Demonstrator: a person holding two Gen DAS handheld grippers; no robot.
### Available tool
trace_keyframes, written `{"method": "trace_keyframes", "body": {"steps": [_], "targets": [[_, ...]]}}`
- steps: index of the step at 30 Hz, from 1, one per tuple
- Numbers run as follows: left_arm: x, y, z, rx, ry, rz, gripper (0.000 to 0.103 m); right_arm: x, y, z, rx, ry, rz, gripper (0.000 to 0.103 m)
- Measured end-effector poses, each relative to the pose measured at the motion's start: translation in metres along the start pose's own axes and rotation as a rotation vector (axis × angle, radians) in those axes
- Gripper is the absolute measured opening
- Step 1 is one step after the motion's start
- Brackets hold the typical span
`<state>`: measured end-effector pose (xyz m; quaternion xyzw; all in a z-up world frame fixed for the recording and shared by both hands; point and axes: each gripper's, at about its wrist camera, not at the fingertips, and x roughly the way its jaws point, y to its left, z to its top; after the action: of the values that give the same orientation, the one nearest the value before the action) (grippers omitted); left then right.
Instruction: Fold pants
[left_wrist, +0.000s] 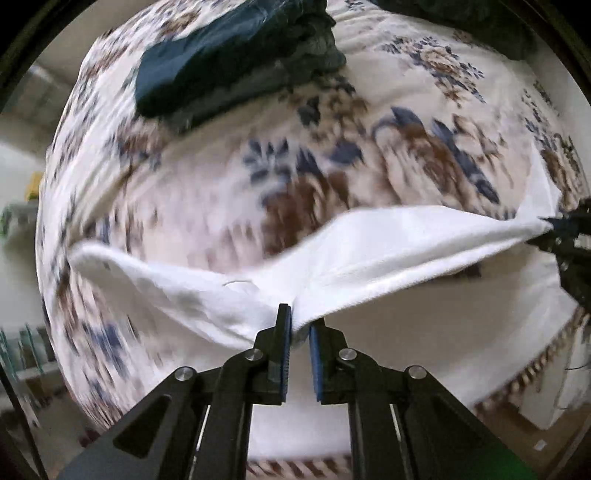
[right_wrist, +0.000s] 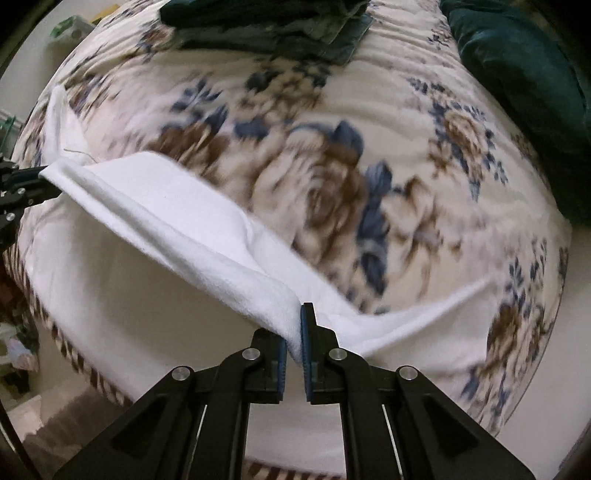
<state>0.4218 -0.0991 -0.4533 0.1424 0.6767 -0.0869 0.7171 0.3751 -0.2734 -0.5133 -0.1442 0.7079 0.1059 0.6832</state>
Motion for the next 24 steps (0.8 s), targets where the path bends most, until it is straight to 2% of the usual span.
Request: {"method": "trace_keyframes", "body": {"steps": [3, 6, 9, 12, 16, 20, 23, 24], "targets": [[-0.003, -0.007, -0.046, -0.054, 0.040, -0.017, 0.007, -0.005, 0.022, -0.042, -0.018, 0.009, 0.001, 0.007], [0.005, -0.011, -0.087, -0.139, 0.105, -0.051, 0.007, 0.004, 0.053, -0.081, -0.100, 0.029, -0.044, 0.007], [0.033, -0.012, -0.122, -0.214, 0.182, -0.076, 0.007, 0.023, 0.075, -0.109, -0.133, 0.077, -0.037, 0.007], [0.065, -0.014, -0.138, -0.237, 0.228, -0.089, 0.007, 0.047, 0.094, -0.132, -0.170, 0.124, -0.040, 0.007], [0.114, -0.016, -0.150, -0.255, 0.288, -0.098, 0.007, 0.078, 0.110, -0.145, -0.201, 0.175, -0.050, 0.008], [0.129, -0.020, -0.149, -0.246, 0.295, -0.078, 0.012, 0.103, 0.113, -0.149, -0.174, 0.218, -0.051, 0.008], [0.120, -0.020, -0.149, -0.267, 0.290, -0.073, 0.015, 0.105, 0.106, -0.147, -0.098, 0.239, -0.013, 0.013], [0.117, -0.021, -0.149, -0.272, 0.284, -0.069, 0.025, 0.103, 0.103, -0.147, -0.070, 0.242, 0.000, 0.023]]}}
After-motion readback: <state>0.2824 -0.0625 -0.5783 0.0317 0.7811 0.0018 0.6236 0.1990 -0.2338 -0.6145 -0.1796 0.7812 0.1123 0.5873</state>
